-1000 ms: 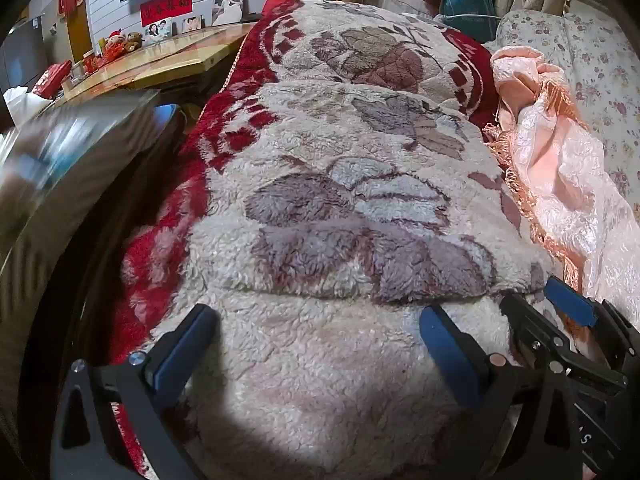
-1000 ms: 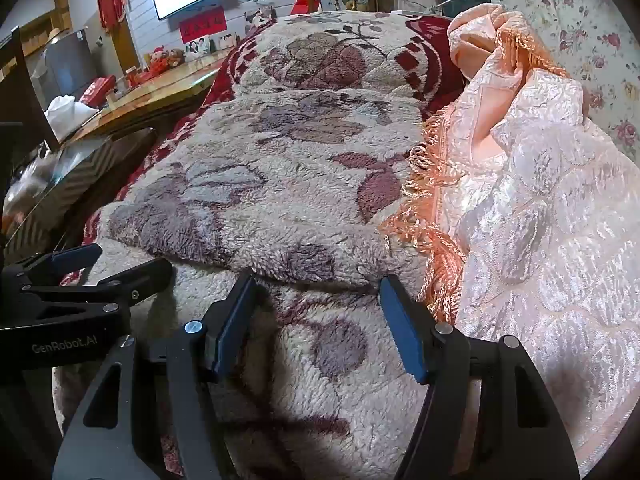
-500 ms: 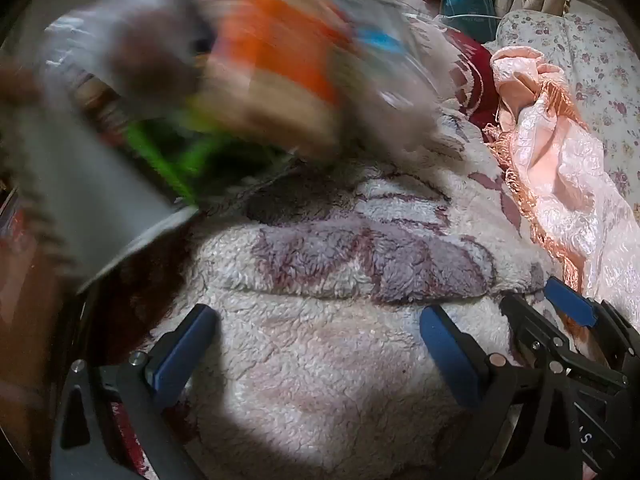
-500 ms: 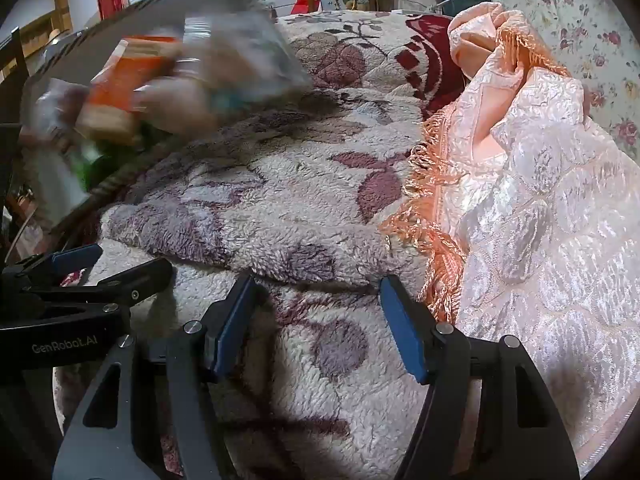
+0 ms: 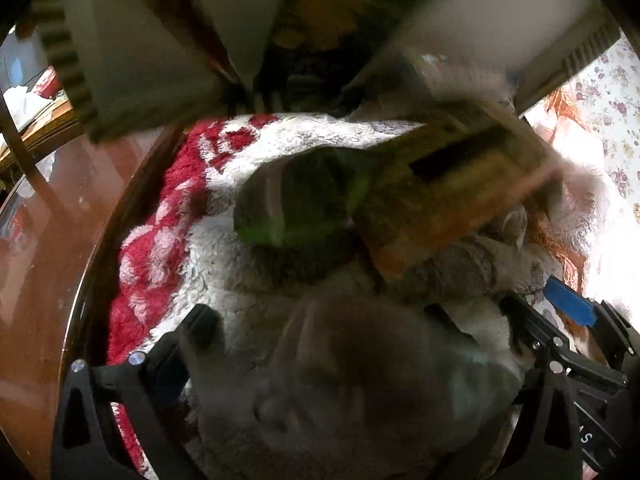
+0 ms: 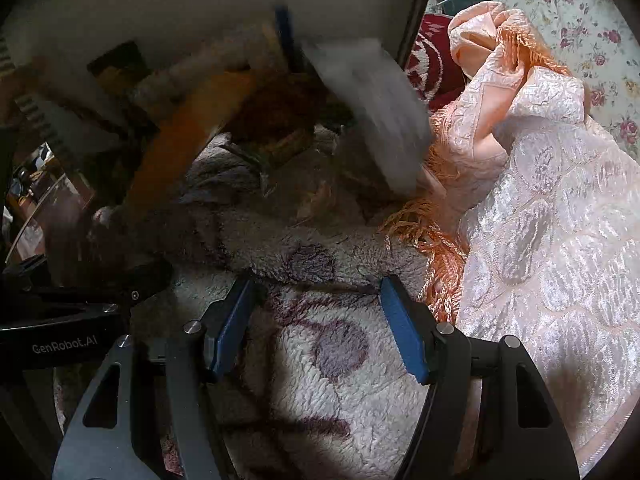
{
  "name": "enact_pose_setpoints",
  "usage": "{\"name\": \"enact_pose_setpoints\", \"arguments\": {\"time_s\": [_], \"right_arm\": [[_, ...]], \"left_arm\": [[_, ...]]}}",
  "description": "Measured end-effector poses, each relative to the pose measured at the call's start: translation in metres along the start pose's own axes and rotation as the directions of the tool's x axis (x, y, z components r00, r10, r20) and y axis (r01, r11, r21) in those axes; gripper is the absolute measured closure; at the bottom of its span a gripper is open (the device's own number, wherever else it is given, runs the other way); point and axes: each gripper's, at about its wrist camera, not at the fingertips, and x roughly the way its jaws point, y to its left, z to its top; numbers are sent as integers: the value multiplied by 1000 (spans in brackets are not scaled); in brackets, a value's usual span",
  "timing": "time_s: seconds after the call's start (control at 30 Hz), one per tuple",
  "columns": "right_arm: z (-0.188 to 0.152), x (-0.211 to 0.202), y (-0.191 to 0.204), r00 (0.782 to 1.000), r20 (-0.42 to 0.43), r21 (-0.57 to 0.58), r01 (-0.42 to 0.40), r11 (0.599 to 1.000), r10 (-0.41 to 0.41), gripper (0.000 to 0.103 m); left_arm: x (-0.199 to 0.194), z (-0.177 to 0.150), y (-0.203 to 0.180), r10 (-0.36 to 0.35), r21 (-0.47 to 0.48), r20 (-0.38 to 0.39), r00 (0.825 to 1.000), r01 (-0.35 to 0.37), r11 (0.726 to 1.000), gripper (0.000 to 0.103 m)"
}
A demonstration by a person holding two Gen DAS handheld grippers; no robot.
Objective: Organize snacks
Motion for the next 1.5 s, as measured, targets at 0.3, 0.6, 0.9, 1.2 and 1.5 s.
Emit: {"name": "enact_pose_setpoints", "arguments": {"time_s": [0.3,0.6,0.9,1.2,1.5], "right_arm": [[-2,2,-1,1000,0,-1,1,1000,-1,37],[-2,2,-1,1000,0,0,0,1000,0,37],[-2,2,-1,1000,-1,1,-1,1000,1,37],[-2,2,-2,1000,-1,2,-2,1000,2,37],[-2,1,-3,999,-1,13,-34,999,34,32]], "left_arm": [[0,1,0,0,0,-2,1000,0,1000,0],[0,1,0,0,0,-1,1000,0,1000,0],[0,1,0,0,0,-1,1000,0,1000,0],[0,1,0,0,0,-1,1000,0,1000,0],[0,0,0,0,0,0,1000,0,1000,0]]}}
